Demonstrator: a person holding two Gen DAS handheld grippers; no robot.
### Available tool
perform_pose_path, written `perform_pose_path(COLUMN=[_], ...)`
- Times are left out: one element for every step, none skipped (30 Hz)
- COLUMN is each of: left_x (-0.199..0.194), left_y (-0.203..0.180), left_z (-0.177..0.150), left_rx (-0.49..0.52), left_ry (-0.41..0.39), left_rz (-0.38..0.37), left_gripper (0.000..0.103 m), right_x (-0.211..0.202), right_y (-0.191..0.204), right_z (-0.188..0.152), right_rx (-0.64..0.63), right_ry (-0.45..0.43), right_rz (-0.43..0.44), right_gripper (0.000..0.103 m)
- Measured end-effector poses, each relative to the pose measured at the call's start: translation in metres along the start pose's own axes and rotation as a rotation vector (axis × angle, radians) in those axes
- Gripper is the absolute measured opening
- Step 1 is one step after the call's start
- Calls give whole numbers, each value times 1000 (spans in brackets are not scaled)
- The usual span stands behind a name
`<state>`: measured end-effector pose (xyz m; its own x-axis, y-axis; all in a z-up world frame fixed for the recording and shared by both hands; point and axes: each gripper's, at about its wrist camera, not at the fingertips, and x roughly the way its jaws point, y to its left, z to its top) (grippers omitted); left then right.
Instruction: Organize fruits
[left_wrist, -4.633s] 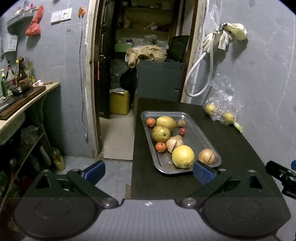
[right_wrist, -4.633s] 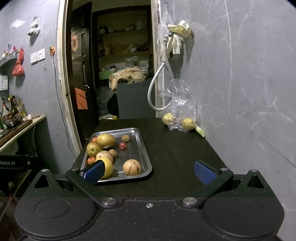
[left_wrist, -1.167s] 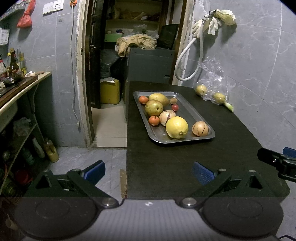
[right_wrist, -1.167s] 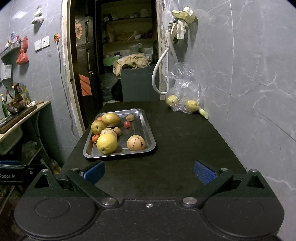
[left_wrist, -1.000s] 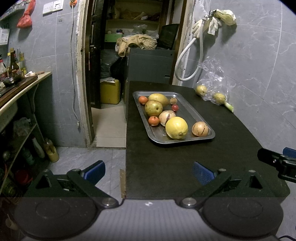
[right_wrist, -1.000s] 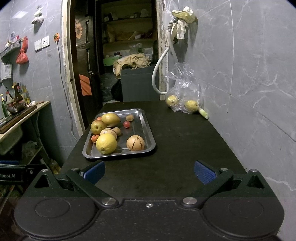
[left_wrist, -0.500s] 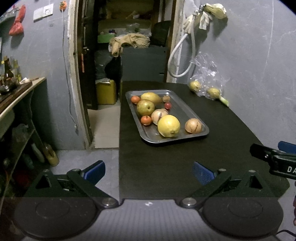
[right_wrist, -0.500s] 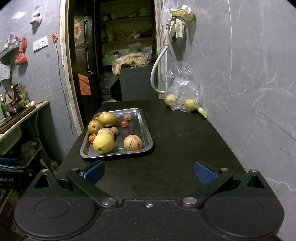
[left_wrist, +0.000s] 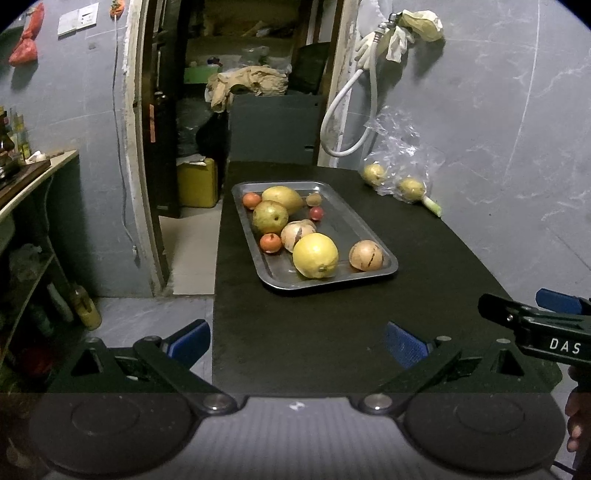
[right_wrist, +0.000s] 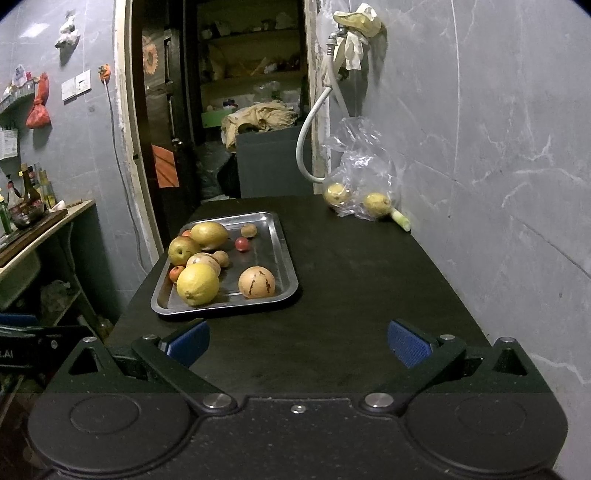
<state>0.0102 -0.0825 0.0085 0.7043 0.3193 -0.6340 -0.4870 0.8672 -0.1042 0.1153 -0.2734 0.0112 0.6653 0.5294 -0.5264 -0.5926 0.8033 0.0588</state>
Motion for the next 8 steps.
perform_pose_path(left_x=[0,0,1,1,1,2,3,4], left_y=[0,0,-1,0,-1,-1,-1,-1], left_z=[0,0,0,0,0,0,1,1], left_rx=[-1,-2,-4,-7,-8,-8,-7,-6], left_ry=[2,3,2,-2,-5,-6,-5,-4], left_rz=[-3,-7,-10,-16,-20,-22,-24,-25], left_gripper=[102,103,103,103,103,103,103,103], right_x=[1,2,4,5,5,6,8,9], right_y=[-1,-1,-2,-2,-2,-3,-3,-3], right_z=[0,0,1,1,1,1,1,1], right_rx=[0,-1,-1,0,0,0,2,3], right_ry=[3,5,7,7,6,8,10,12], right_rz=[0,1,1,0,0,-1,-2,-3], right_gripper=[102,102,102,102,102,102,102,102])
